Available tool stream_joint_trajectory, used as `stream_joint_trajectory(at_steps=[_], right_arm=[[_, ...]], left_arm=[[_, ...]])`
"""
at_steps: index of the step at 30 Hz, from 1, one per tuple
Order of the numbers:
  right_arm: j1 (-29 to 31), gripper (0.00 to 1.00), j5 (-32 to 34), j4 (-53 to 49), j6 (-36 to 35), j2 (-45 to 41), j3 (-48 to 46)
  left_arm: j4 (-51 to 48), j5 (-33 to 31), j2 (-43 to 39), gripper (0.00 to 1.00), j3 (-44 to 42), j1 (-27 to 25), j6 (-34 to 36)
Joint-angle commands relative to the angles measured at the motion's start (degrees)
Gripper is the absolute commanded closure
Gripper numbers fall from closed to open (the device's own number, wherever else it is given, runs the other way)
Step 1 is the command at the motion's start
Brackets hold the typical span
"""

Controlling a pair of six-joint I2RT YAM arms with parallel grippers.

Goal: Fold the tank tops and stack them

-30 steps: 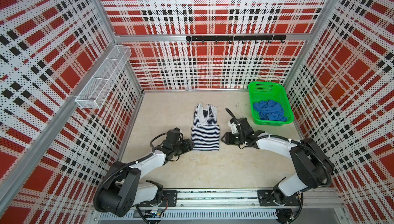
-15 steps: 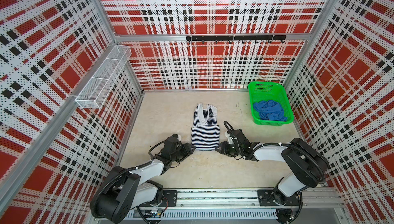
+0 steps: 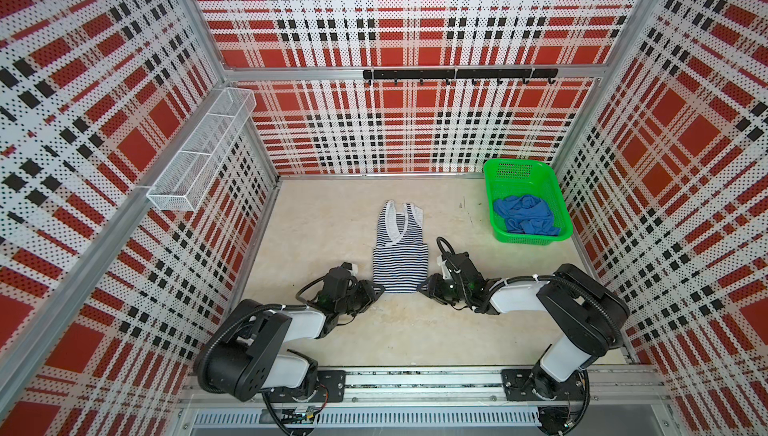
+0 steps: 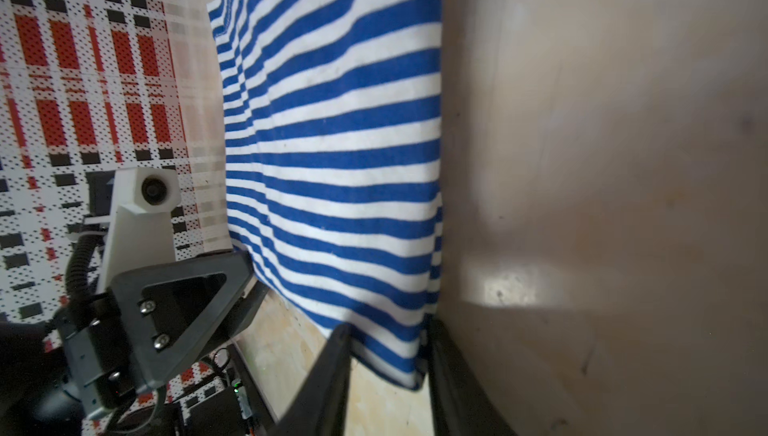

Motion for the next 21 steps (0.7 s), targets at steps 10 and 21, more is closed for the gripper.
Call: stream_joint_trajectory(at_steps=[10, 21], right_arm=[[0.56, 1.0, 1.75, -8.35, -2.96, -1.64, 1.37], [3.73, 1.0, 7.33, -38.94, -16.64, -12.35, 12.33]], left_arm=[[-5.72, -3.13, 0.84, 1.0, -0.27, -1.67, 1.03], [-30.33, -11.03, -19.2, 1.0, 5.55, -7.47, 2.41]])
